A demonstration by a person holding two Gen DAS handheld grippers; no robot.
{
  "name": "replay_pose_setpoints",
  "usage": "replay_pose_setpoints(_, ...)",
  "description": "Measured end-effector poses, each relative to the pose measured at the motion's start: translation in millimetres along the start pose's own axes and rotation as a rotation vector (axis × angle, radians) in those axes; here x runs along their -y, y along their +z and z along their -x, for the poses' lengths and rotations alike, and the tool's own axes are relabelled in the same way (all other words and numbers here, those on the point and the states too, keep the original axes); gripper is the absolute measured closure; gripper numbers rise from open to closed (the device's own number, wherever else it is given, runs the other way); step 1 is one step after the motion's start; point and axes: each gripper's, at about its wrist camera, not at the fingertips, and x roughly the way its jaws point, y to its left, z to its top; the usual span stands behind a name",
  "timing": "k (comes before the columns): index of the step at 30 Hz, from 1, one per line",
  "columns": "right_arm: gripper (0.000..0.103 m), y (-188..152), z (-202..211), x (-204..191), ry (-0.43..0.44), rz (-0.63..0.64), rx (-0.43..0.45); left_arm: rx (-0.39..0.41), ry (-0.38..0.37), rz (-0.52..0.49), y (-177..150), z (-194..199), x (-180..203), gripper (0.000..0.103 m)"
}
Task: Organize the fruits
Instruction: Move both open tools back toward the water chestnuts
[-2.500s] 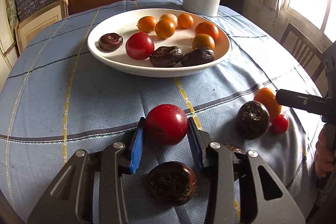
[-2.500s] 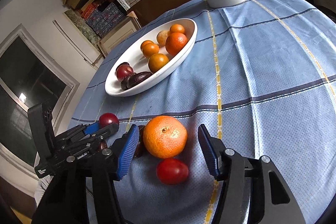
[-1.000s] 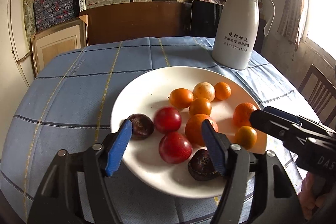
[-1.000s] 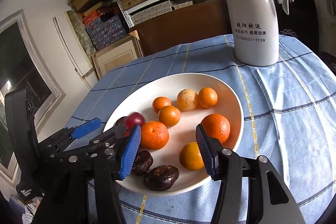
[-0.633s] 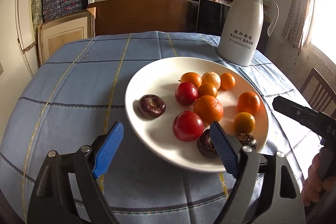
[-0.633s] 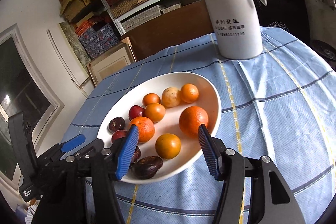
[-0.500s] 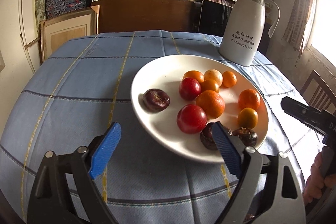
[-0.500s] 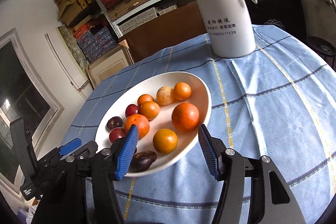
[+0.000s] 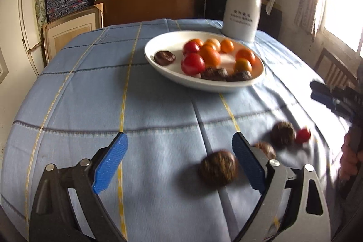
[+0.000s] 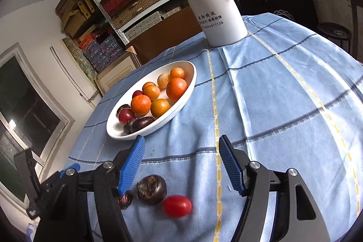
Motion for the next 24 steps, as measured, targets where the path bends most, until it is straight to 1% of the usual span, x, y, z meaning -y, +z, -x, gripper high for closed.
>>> replay_pose_setpoints(2,0.034,-4,4,2,0.003,-0.008,-0.001,-0.031,-0.004,-0.041,-8,0,8,0.012)
replay_pose_setpoints(3,0.034,-5,4,2,0.005,-0.011,-0.005,-0.022,-0.003,-0.062,-10,3,12,0.012)
replay_pose_setpoints(4,0.034,-6,5,3,0.006,-0.012,-0.007,-0.017,0.003,-0.069,-10,4,14,0.009)
replay_pose_setpoints(5,0.034,-6,5,3,0.005,-0.012,-0.008,-0.023,0.008,-0.073,-11,3,15,0.009)
replay_pose_setpoints(8,0.034,-7,4,1,0.005,-0.008,-0.012,-0.089,0.002,-0.059,-11,-10,12,0.009)
replay_pose_setpoints(10,0.034,-8,3,-1,0.005,-0.003,-0.019,-0.111,-0.005,-0.059,-11,-15,12,0.009)
replay_pose_setpoints(15,0.034,-10,1,-4,0.007,0.016,-0.032,-0.162,0.011,-0.116,-14,-25,23,0.009)
replay_pose_setpoints(19,0.034,-11,0,-7,0.008,0.028,-0.036,-0.160,0.015,-0.122,-13,-27,24,0.009)
replay_pose_setpoints(20,0.034,-11,0,-8,0.009,0.031,-0.038,-0.157,0.013,-0.118,-12,-27,24,0.012)
replay_pose_setpoints(21,0.034,-11,0,-9,0.010,0.035,-0.041,-0.156,0.006,-0.116,-11,-28,23,0.017)
replay_pose_setpoints(22,0.034,-12,-1,-10,0.012,0.043,-0.044,-0.161,-0.008,-0.117,-11,-29,24,0.029)
replay_pose_setpoints(23,0.034,-12,-1,-12,0.015,0.052,-0.048,-0.160,-0.023,-0.117,-10,-30,25,0.034)
replay_pose_setpoints(24,0.034,-13,-1,-14,0.019,0.063,-0.051,-0.155,-0.033,-0.119,-9,-30,25,0.037)
